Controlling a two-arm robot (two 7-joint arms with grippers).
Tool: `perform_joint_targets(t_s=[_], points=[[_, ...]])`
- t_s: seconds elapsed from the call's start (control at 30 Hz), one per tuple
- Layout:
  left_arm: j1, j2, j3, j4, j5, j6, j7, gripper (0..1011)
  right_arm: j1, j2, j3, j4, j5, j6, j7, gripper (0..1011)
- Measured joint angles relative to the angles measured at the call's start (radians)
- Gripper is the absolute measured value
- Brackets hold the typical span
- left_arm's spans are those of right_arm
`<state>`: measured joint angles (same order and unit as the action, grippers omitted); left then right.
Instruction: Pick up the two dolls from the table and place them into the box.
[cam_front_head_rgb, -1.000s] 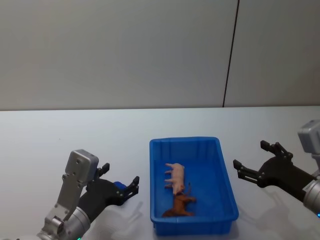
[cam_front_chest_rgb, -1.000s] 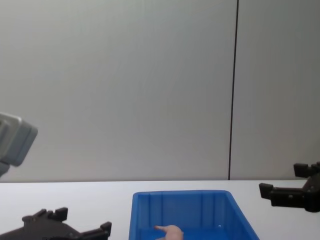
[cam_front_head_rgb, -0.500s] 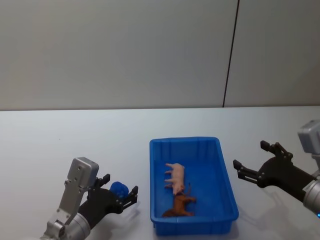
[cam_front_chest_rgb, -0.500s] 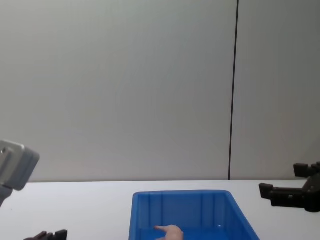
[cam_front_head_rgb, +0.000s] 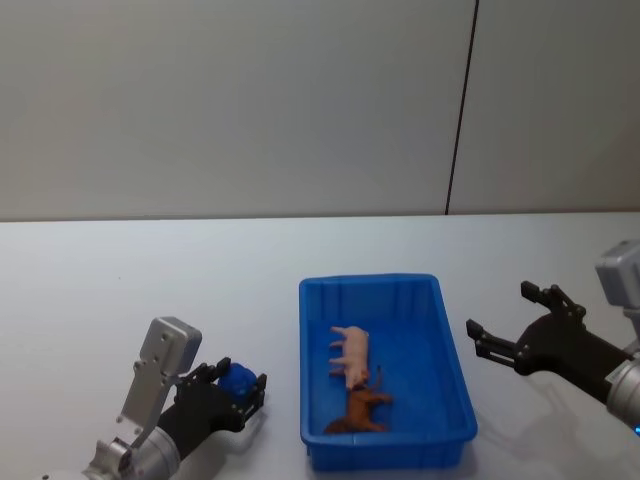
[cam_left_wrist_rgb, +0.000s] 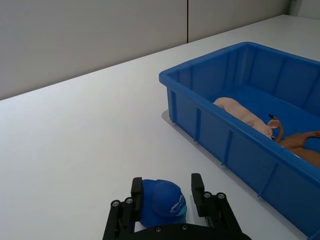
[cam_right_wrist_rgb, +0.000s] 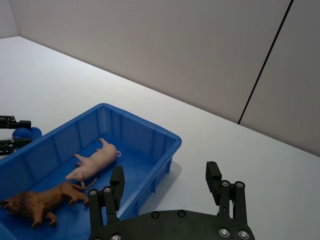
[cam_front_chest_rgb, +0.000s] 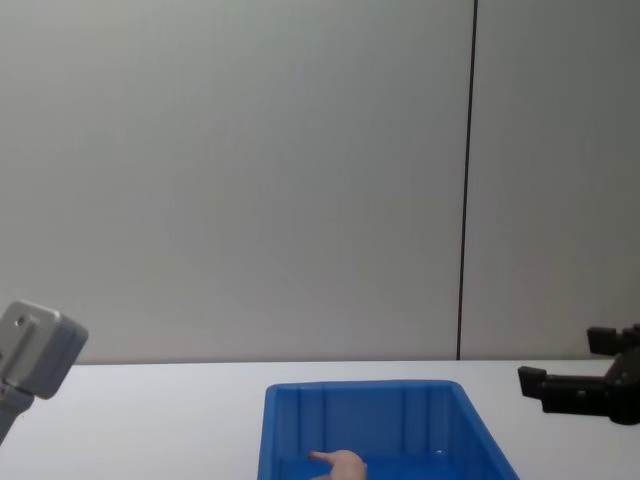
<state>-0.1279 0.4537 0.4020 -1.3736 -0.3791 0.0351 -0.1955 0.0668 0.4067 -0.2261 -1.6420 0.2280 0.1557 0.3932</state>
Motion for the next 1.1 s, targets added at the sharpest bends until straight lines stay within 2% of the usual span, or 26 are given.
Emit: perform_joint_targets(t_s=[0.1, 0.13, 0.23, 0.27, 0.4, 0.83, 1.1], points=[[-0.003, -0.001, -0.002, 0.003, 0.005, 0.002, -0.004, 549, 0.0, 0.0, 0.0, 0.0, 0.0, 0.0, 0.0, 1001], [-0.004, -0.001, -0.002, 0.003, 0.006, 0.002, -0.005, 488, 0.0, 0.0, 0.0, 0.0, 0.0, 0.0, 0.0, 1001], [-0.006, -0.001, -0.005, 0.003, 0.011, 0.003, -0.008, 429, 0.0, 0.0, 0.0, 0.0, 0.0, 0.0, 0.0, 1001], [-0.008, -0.001, -0.006, 0.003, 0.014, 0.003, -0.01, 370, 0.0, 0.0, 0.0, 0.0, 0.0, 0.0, 0.0, 1001], [-0.013, -0.002, -0.009, -0.003, 0.022, 0.0, -0.013, 307, 0.0, 0.0, 0.0, 0.0, 0.0, 0.0, 0.0, 1001], [-0.063, -0.021, -0.023, -0.054, 0.065, -0.03, -0.027, 224, 0.0, 0.0, 0.0, 0.0, 0.0, 0.0, 0.0, 1001], [-0.129, -0.069, -0.018, -0.071, 0.1, -0.05, -0.056, 179, 0.0, 0.0, 0.0, 0.0, 0.0, 0.0, 0.0, 1001]])
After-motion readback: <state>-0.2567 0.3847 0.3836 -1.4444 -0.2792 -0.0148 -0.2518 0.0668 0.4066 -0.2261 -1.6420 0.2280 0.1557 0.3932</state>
